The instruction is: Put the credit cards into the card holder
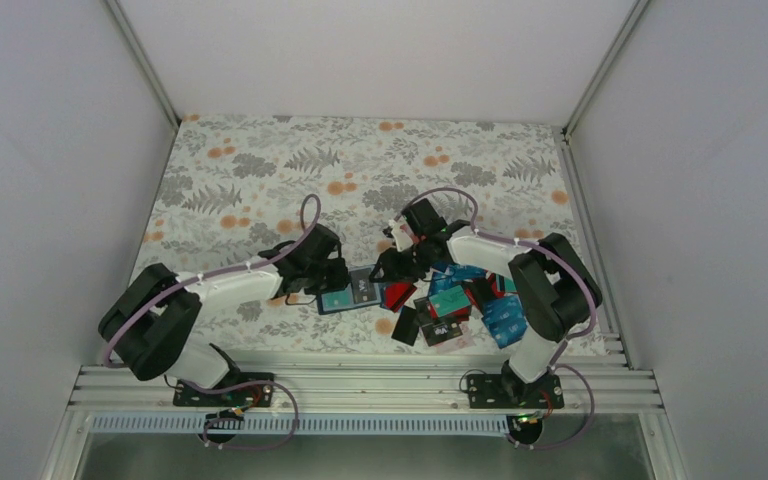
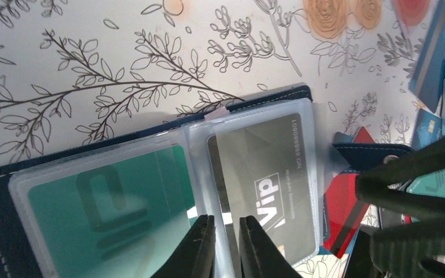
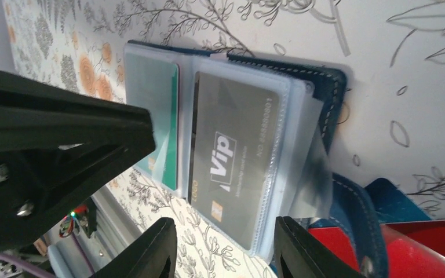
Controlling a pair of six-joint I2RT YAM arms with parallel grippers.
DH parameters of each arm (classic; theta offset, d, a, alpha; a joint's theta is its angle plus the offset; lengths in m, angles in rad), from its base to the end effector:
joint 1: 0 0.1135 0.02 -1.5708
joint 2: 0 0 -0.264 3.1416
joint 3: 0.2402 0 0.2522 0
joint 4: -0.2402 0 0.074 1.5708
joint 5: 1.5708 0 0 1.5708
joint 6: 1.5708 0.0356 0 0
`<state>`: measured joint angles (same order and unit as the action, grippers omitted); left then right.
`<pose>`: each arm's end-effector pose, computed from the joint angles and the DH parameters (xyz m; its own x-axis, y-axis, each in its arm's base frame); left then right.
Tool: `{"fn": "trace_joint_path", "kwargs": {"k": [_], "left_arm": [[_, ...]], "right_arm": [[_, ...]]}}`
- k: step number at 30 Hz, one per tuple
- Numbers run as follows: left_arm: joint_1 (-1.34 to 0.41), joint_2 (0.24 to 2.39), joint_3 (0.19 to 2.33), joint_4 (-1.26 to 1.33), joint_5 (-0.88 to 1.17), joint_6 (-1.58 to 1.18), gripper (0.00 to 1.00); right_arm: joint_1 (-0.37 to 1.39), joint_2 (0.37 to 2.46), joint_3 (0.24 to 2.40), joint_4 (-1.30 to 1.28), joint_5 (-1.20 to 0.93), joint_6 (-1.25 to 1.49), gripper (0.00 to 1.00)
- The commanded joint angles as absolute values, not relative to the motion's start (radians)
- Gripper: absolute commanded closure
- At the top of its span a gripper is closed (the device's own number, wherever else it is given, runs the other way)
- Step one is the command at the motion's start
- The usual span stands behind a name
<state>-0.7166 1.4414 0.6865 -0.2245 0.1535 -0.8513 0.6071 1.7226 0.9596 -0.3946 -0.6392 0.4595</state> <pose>0.1972 -0.1790 0.1605 -0.9491 -0.1590 -0.2719 -0.0007 0.8643 -0.5030 0.2504 0.1998 0.1546 -0.9645 -0.2365 -0.1176 -0.2531 0.7000 0.6678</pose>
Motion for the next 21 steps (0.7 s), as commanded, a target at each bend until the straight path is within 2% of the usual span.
{"fn": "trace_joint_path", "kwargs": {"k": [1, 21], "left_arm": [[-0.721, 1.487, 0.715, -0.216, 0.173, -0.808, 0.90], [-0.732, 1.600, 0.723, -0.145, 0.230, -0.790, 0.93]], "right_arm": [[0.604, 1.729, 0.940, -0.359, -0.712, 0.457, 0.56], [0.607, 1.817, 0.942, -0.340, -0.687, 0.472, 0.55]]}}
